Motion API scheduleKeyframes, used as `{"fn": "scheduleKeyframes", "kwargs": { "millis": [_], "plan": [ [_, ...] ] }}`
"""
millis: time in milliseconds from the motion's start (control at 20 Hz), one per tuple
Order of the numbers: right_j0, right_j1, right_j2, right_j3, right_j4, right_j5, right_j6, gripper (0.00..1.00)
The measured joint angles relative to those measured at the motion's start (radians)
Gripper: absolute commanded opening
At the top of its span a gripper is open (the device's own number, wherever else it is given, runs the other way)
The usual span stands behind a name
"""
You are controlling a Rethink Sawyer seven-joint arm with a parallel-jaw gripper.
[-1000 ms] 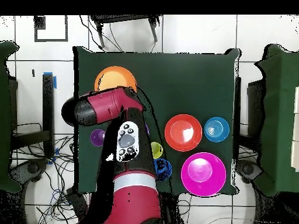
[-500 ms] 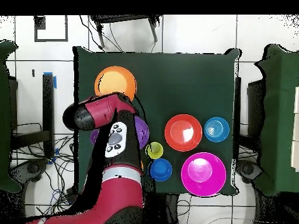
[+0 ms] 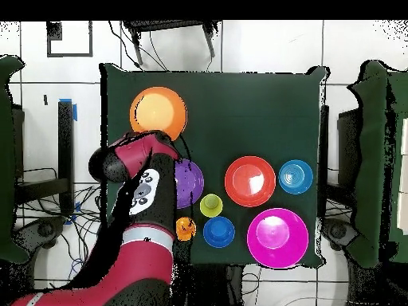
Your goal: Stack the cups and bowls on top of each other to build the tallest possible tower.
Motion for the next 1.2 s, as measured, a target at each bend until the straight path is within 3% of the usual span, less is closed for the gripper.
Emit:
{"fn": "scheduleKeyframes", "kwargs": {
  "millis": [350,700,1050,1200],
  "plan": [
    [0.04,0.047,-0.063,-0.049,0.041,-0.061,0.0,1.0],
    [0.083,0.073,-0.121,-0.062,0.089,-0.063,0.0,1.0],
    [0.08,0.07,-0.124,-0.057,0.123,-0.045,0.0,1.0],
    [0.048,0.047,-0.105,-0.029,0.142,-0.009,0.0,1.0]
  ]
}}
